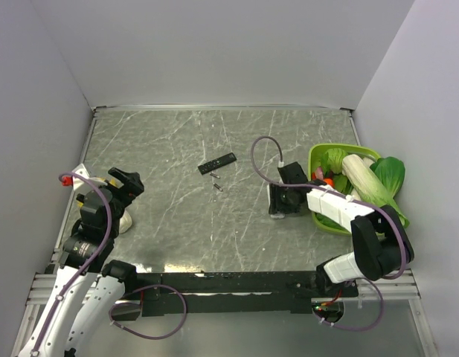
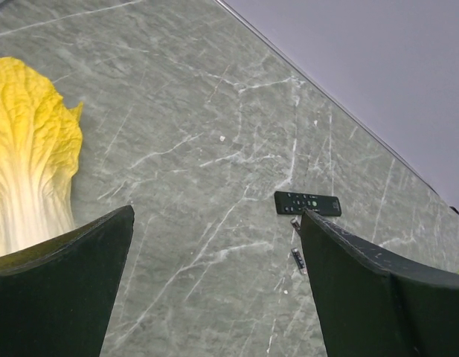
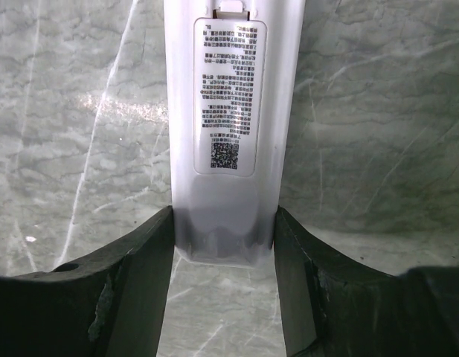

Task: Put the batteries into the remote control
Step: Place the remote control at the center of the board, then reset both arms

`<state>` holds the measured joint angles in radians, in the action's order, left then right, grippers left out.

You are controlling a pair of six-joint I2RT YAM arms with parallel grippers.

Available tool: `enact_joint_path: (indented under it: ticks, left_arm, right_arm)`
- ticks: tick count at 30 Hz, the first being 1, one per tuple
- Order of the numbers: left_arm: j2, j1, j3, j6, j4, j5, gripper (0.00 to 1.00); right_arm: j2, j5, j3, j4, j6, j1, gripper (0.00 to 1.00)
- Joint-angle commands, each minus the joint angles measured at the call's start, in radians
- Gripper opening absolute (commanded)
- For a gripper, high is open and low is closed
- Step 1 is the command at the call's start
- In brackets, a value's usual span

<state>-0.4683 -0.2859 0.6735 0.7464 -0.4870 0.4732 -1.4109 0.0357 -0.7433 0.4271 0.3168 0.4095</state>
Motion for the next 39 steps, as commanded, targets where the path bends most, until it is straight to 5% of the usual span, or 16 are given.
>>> enact_joint_path:
  ticks: [1, 7, 11, 14, 21, 33, 39]
  left_arm:
    - [0.003, -0.004, -0.005, -0.039, 0.048, -0.031, 0.97]
    - [0.028, -0.004, -0.011, -0.047, 0.056, -0.033, 0.97]
    - [0.045, -0.004, -0.005, -0.061, 0.070, -0.035, 0.97]
    - [0.046, -0.004, 0.011, -0.068, 0.074, -0.031, 0.97]
    - [0.046, -0.004, 0.092, -0.093, 0.057, 0.018, 0.97]
    - [0.062, -0.004, 0.343, -0.281, 0.091, 0.215, 0.97]
    - [0.132, -0.004, 0.367, -0.404, 0.221, 0.223, 0.97]
  right_arm:
    - [0.004, 0.052, 0.015, -0.070, 0.038, -0.044, 0.15]
    - [-0.010, 0.081, 0.025, -0.082, 0.047, -0.058, 0.36]
    - [0.032, 0.072, 0.012, -0.067, 0.039, -0.061, 0.71]
    - [0.090, 0.046, -0.017, -0.044, 0.027, -0.063, 0.85]
    - [0.341, -0.057, -0.108, -0.004, -0.001, -0.064, 1.00]
    - [0.788, -0.491, -0.211, -0.031, -0.111, -0.069, 1.00]
    - [0.957, -0.556, -0.168, -0.140, -0.171, -0.069, 1.00]
